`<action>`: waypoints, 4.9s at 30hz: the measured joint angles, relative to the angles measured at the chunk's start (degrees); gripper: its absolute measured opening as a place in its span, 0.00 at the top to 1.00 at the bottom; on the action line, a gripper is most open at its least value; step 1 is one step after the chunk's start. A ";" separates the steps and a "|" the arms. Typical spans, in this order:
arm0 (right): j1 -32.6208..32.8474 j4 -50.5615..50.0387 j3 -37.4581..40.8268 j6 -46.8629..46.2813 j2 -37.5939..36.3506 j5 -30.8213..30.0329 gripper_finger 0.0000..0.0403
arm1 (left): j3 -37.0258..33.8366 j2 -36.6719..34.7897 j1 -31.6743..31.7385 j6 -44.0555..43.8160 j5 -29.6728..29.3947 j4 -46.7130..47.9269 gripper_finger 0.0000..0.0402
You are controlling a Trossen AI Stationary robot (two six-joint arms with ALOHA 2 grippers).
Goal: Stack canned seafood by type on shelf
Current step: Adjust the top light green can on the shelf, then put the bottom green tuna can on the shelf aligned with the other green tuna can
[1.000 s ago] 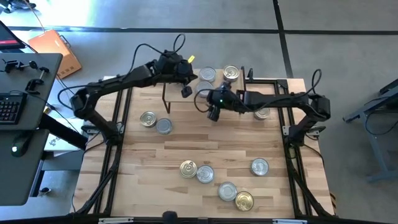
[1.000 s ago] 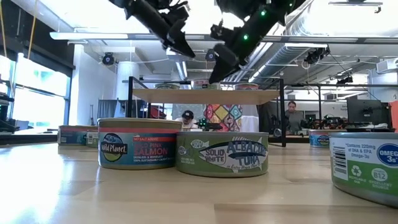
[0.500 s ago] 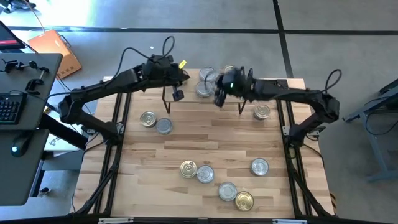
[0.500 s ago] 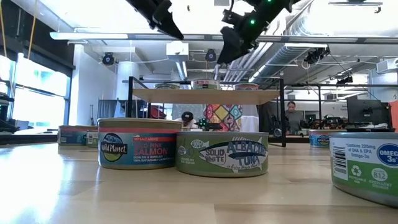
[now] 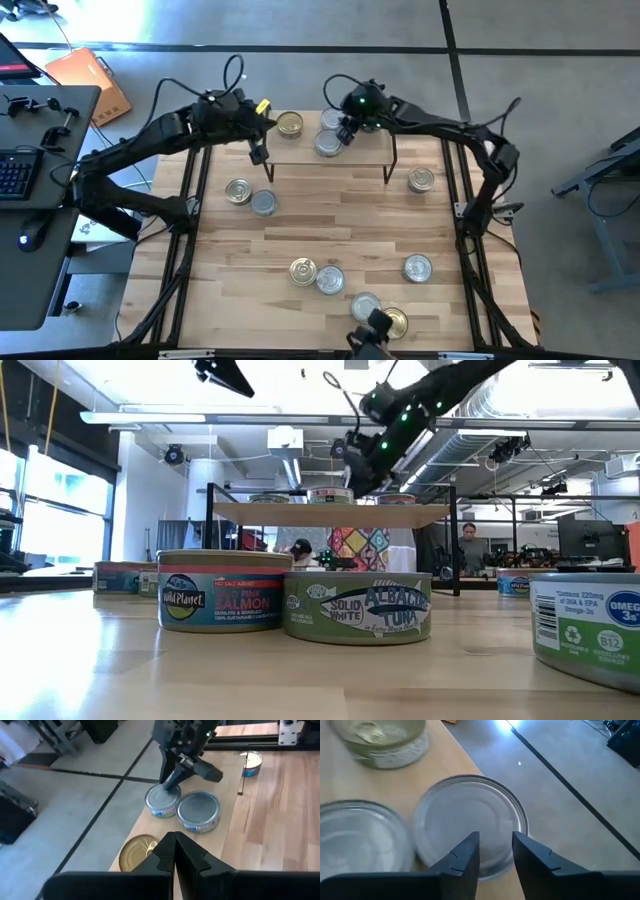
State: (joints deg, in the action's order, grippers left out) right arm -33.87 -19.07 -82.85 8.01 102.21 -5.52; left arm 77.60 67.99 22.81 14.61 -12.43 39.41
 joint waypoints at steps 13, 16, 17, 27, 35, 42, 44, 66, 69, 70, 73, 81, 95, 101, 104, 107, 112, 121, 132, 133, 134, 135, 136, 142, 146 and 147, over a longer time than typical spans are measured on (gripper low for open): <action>-0.25 3.63 -0.24 1.05 3.11 4.41 0.78 | -0.02 0.37 0.00 -1.03 -0.01 0.94 1.00; 0.08 2.61 -0.06 1.10 2.25 4.74 0.78 | -0.02 0.41 0.00 -1.03 -0.01 1.10 1.00; 0.16 2.64 0.00 1.33 1.89 4.74 0.78 | -0.02 0.41 0.00 -1.03 0.00 1.10 1.00; 1.35 4.30 0.22 2.08 -4.25 4.65 0.78 | -0.02 0.41 -0.01 0.48 -0.55 1.64 1.00; 11.63 1.16 3.63 4.48 -13.87 4.54 0.78 | -7.16 -1.43 -2.90 2.72 -2.11 -4.68 1.00; 28.92 5.12 20.88 0.92 -26.30 -4.89 0.78 | -26.81 -5.29 -9.62 5.58 3.67 -27.63 1.00; 34.96 4.91 24.11 0.25 -28.27 -8.10 0.78 | -32.06 -5.34 -12.20 6.81 5.61 -35.85 1.00; 60.01 -35.96 22.60 -62.25 -29.55 -8.81 0.38 | -47.01 -3.95 -26.91 8.91 3.98 -47.87 1.00; 61.16 -36.38 24.11 -63.50 -29.55 -9.24 0.31 | -47.00 -3.96 -28.15 7.97 0.64 -44.24 1.00; 61.35 -36.50 24.80 -63.51 -29.55 -9.78 0.30 | -47.01 -3.96 -28.66 7.95 -0.38 -43.50 1.00; 61.21 -37.84 27.63 -62.27 -29.55 -13.75 0.28 | -47.00 -3.96 -29.88 7.95 -2.41 -43.12 1.00; 56.73 -36.64 37.80 -55.04 -29.53 -16.75 0.28 | -46.99 -3.96 -30.67 9.00 -2.78 -44.73 1.00; 58.92 -15.08 33.24 -54.75 -26.62 8.27 0.28 | -46.95 -3.94 -30.90 3.12 -2.79 -46.76 1.00; 67.12 -1.82 33.03 -68.39 -19.12 19.18 0.35 | -46.95 -3.94 -31.95 1.45 -2.79 -46.61 1.00; 70.39 4.39 33.03 -71.76 -15.02 20.72 0.44 | -46.95 -3.94 -32.77 1.44 -2.80 -46.63 1.00; 72.26 8.44 33.03 -73.64 -11.14 21.70 0.55 | -46.95 -3.94 -33.34 1.47 -2.77 -46.60 1.00; 72.99 10.69 33.03 -72.14 -5.80 24.02 0.74 | -46.95 -3.94 -34.34 1.44 -3.32 -46.54 1.00; 69.38 4.08 32.74 -66.33 -4.67 25.22 0.95 | -46.95 -3.94 -34.45 2.01 -4.41 -46.57 1.00; 61.05 -5.98 32.50 -57.30 -4.96 19.14 0.99 | -46.95 -3.93 -34.45 2.01 -5.18 -46.22 1.00; 59.90 -5.75 32.50 -56.12 -4.96 18.36 0.99 | -46.95 -3.94 -34.45 2.01 -5.18 -46.23 1.00; 58.69 -5.53 32.50 -54.92 -4.96 17.81 0.99 | -46.95 -3.94 -34.45 2.02 -5.18 -46.23 1.00; 57.51 -5.41 32.50 -53.55 -4.96 17.49 0.99 | -46.95 -3.94 -34.45 2.01 -5.18 -46.21 1.00; 56.33 -5.35 32.50 -51.95 -4.96 17.28 0.99 | -46.95 -3.94 -34.45 2.01 -5.17 -46.17 1.00; 48.59 -1.65 32.59 -39.84 -4.86 11.56 0.99 | -46.95 -3.94 -34.46 2.01 -5.16 -46.15 1.00; 42.88 6.97 33.16 -30.88 -4.32 5.08 0.99 | -46.95 -3.94 -34.51 1.81 -5.16 -46.15 1.00; 41.66 10.19 33.26 -28.76 -4.23 3.88 0.99 | -46.95 -3.91 -34.49 1.55 -5.16 -46.15 1.00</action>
State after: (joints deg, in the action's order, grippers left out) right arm 7.79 -8.88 -49.59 -20.75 97.98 -1.63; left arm 30.65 64.07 -11.68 16.17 -17.58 -6.74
